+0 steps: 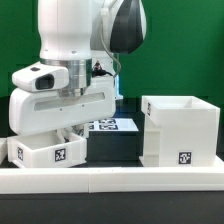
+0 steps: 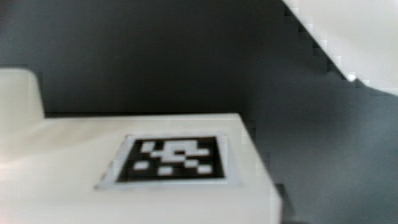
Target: Assemble drawer
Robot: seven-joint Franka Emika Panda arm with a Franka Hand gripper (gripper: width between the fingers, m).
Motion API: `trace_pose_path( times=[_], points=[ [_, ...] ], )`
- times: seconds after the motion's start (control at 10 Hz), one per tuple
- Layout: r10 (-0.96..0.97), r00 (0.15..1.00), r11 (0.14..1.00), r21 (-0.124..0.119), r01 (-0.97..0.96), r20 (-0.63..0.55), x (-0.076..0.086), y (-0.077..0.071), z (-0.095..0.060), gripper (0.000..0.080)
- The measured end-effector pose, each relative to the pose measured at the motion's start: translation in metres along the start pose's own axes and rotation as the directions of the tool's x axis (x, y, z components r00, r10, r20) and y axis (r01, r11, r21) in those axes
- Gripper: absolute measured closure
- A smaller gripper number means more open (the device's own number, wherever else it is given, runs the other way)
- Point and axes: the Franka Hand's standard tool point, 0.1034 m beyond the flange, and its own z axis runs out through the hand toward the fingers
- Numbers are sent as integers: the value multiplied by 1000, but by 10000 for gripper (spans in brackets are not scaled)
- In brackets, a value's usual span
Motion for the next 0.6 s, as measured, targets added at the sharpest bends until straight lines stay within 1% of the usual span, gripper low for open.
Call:
trace_pose_path(
  times=[0.1,0.2,0.3,0.4,0.5,0.6],
  points=[
    [-58,998,998,0,58,1,0,0,0,758],
    [-154,988,988,-9,154,2,0,1,0,758],
    [-289,957,956,-43,289,1,3,-4,-2,758],
    [-354,935,934,-33,355,11,3,-9,-3,758],
    [-447,894,894,-19,448,31,3,-11,-3,758],
    [-484,874,875,-13,485,34,3,-9,-4,758]
  ],
)
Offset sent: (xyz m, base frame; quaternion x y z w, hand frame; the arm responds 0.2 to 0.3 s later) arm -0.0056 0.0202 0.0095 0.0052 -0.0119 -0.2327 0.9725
